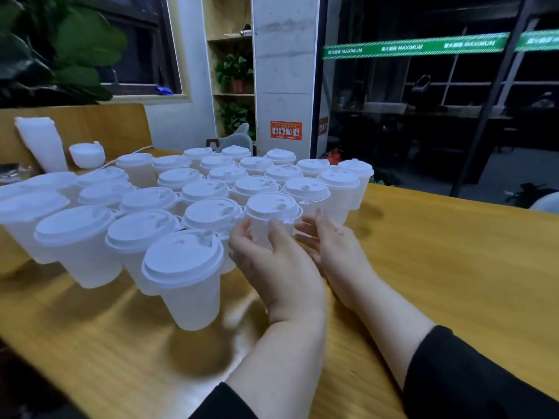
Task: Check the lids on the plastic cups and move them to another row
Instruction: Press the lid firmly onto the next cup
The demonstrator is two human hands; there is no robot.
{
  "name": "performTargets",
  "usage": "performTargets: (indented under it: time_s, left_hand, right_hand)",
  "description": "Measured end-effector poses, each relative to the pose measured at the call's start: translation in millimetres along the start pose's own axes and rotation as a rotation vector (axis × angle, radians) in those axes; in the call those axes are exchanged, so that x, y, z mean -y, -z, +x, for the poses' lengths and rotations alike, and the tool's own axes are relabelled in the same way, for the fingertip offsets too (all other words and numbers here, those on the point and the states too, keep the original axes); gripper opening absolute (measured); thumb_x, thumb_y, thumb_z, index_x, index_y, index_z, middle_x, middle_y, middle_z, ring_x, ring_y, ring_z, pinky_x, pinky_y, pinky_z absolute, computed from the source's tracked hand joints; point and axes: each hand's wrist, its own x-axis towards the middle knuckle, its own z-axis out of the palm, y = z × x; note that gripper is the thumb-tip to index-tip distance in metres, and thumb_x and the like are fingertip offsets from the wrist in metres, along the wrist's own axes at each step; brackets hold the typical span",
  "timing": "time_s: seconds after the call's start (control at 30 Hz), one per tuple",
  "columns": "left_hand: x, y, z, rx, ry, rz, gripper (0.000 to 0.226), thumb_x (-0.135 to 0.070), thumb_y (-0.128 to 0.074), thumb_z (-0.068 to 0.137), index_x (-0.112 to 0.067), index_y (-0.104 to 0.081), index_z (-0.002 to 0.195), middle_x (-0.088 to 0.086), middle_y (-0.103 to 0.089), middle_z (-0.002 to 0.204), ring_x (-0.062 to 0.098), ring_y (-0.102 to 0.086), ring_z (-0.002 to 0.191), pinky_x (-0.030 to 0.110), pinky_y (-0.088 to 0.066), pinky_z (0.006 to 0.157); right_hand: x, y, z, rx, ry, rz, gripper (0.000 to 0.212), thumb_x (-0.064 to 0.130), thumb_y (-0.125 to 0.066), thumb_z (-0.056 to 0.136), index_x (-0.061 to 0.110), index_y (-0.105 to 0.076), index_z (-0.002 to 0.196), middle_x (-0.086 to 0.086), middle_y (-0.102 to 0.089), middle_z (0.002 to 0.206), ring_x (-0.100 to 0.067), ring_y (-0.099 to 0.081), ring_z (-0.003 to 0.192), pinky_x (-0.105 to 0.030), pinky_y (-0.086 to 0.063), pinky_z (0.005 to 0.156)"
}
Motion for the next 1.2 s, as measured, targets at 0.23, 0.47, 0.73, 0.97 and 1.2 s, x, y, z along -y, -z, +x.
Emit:
performTargets:
  time_s: [0.23, 0.47, 0.73, 0.97, 1.2]
  left_hand:
    - [18, -6, 18, 0.102, 0.187, 0.071, 0.053, -0.046, -0.039, 0.108, -0.018, -0.043, 0.154, 0.003, -0.055, 0.151, 0.022, -0.052, 0.137, 0.04, -0.038, 0.117]
    - [0, -2, 3, 0.188, 0.157, 0.116, 0.045, -0.049, -0.036, 0.109, -0.02, -0.069, 0.118, -0.009, -0.068, 0.101, 0.018, -0.064, 0.104, 0.029, -0.046, 0.088]
    - [1, -3, -61, 0.6, 0.21, 0.227, 0.034, -0.055, -0.062, 0.096, -0.022, -0.072, 0.096, -0.003, -0.077, 0.094, 0.022, -0.073, 0.091, 0.039, -0.058, 0.083]
    - [1, -16, -131, 0.91, 0.088, 0.355, 0.038, -0.065, -0.063, 0.089, -0.036, -0.059, 0.115, -0.008, -0.068, 0.104, 0.008, -0.066, 0.089, 0.025, -0.047, 0.07]
    - [2, -48, -132, 1.177, -0.26, 0.235, 0.032, -0.059, -0.057, 0.088, -0.04, -0.066, 0.113, -0.017, -0.067, 0.114, 0.0, -0.061, 0.111, 0.022, -0.048, 0.089]
  right_hand:
    - [1, -8, 1, 0.143, 0.009, 0.053, 0.048, 0.047, -0.033, 0.109, 0.019, -0.068, 0.127, 0.006, -0.075, 0.122, -0.01, -0.07, 0.114, -0.04, -0.054, 0.104]
    - [8, 27, -29, 0.035, 0.029, -0.124, 0.033, 0.044, -0.048, 0.106, 0.024, -0.073, 0.116, 0.011, -0.077, 0.111, -0.011, -0.071, 0.109, -0.041, -0.056, 0.098]
    - [36, 123, -110, -0.142, 0.002, -0.159, 0.031, 0.036, -0.047, 0.107, 0.021, -0.073, 0.117, 0.008, -0.077, 0.112, -0.011, -0.072, 0.109, -0.04, -0.059, 0.095]
    - [45, 211, -154, -0.31, -0.124, -0.022, 0.039, 0.038, -0.052, 0.105, 0.005, -0.073, 0.108, -0.004, -0.075, 0.117, -0.023, -0.071, 0.107, -0.047, -0.059, 0.094]
    - [60, 245, -179, -0.444, 0.286, -0.441, 0.023, 0.03, -0.052, 0.106, 0.015, -0.069, 0.101, 0.0, -0.069, 0.079, -0.017, -0.068, 0.074, -0.042, -0.06, 0.082]
